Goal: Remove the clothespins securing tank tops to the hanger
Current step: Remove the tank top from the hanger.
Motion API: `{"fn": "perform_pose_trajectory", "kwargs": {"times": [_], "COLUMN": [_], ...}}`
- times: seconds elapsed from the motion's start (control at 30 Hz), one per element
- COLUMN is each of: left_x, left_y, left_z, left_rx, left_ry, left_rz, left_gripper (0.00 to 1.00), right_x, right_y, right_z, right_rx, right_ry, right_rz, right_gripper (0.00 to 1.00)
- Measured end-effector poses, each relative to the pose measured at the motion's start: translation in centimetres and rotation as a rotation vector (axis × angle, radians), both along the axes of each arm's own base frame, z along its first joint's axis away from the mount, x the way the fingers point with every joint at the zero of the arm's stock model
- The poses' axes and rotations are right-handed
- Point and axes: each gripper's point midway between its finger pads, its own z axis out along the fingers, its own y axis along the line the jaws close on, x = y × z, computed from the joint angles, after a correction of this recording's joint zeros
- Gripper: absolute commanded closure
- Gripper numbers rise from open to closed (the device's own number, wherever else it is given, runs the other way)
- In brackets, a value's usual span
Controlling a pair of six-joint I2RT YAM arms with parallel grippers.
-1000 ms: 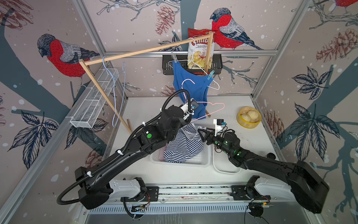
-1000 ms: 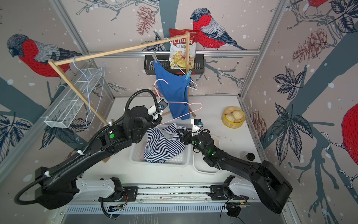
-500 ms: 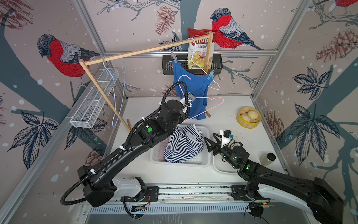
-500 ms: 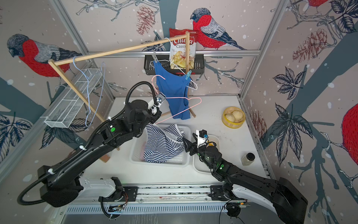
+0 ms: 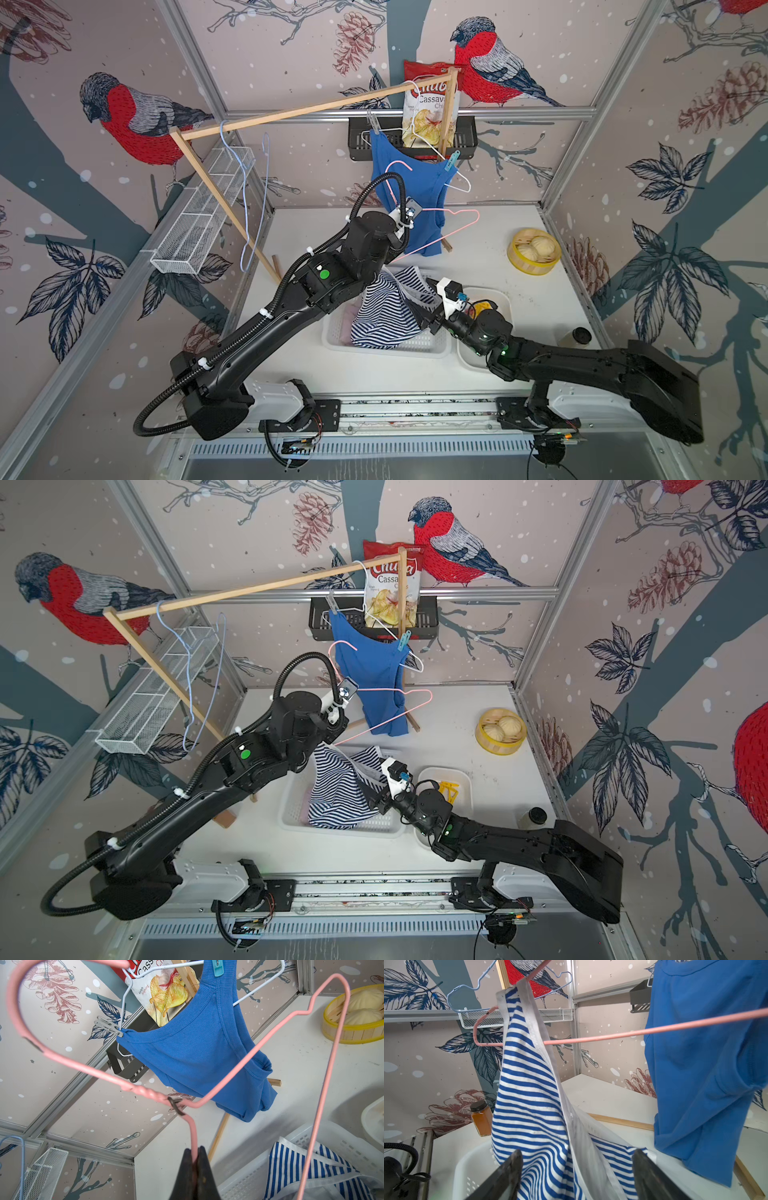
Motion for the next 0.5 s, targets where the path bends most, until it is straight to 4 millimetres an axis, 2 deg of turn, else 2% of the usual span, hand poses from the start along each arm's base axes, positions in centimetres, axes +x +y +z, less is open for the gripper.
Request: {"fn": "perform_pose_trajectory", "kwargs": {"times": [0.17,0.33,0.4,0.5], "left_x": [0.1,0.0,-0.2,-0.3], "left_y": [0.1,0.5,0.5,0.6], "left_z": [0.0,0.3,0.6,0.8], "left_rx": [-0.011,-0.031,-0.043,-0.06], "left_ry": [0.003,0.002,0.002,0.002], "left_rz": [0.006,0.013,0.002,-0.005], "left_gripper": [0.95,0.95,0.95,0.94], "right_x": [0.2,0.6,0.8,1.1], "right_y": [2.7,4.8,5.4,6.4], "right_z": [1.4,2.0,2.0,2.3], "right_rx": [0.021,0.015,0.014,0.013], "right_ry": [-0.058,-0.088,-0.093,-0.101], "right_rz": [0.055,0.126,0.151,0.19], "right_gripper": [0.15,0.17,0.21,0.33]}}
